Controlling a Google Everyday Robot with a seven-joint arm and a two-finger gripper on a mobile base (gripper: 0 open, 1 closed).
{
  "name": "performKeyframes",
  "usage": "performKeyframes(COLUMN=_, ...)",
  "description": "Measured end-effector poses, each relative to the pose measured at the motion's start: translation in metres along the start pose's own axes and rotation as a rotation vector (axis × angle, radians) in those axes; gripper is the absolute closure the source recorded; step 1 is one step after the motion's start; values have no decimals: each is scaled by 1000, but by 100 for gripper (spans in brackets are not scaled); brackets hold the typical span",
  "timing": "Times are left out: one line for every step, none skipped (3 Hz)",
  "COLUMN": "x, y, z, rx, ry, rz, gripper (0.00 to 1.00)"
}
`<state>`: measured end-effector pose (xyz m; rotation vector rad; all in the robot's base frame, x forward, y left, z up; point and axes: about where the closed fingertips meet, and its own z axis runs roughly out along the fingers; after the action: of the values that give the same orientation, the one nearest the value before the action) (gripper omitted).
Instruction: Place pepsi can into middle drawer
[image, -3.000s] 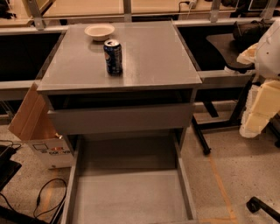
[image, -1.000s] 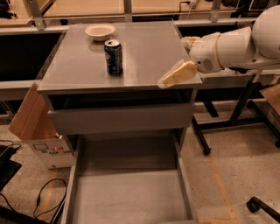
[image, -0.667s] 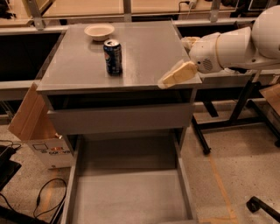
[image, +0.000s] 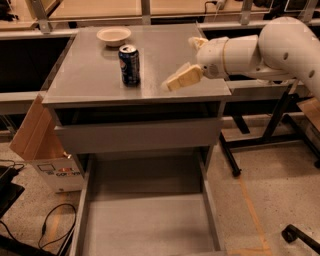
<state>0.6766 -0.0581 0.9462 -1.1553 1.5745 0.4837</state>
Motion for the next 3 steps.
performKeyframes(x=-19, y=-23, z=55, rx=-35, ry=-111, rz=-4, gripper=0)
performKeyframes(x=-34, y=-42, z=99, rx=-51, ry=-206, rz=35, gripper=0)
performKeyframes(x=-40, y=-49, z=145, rx=-87, ry=-286, rz=121, gripper=0)
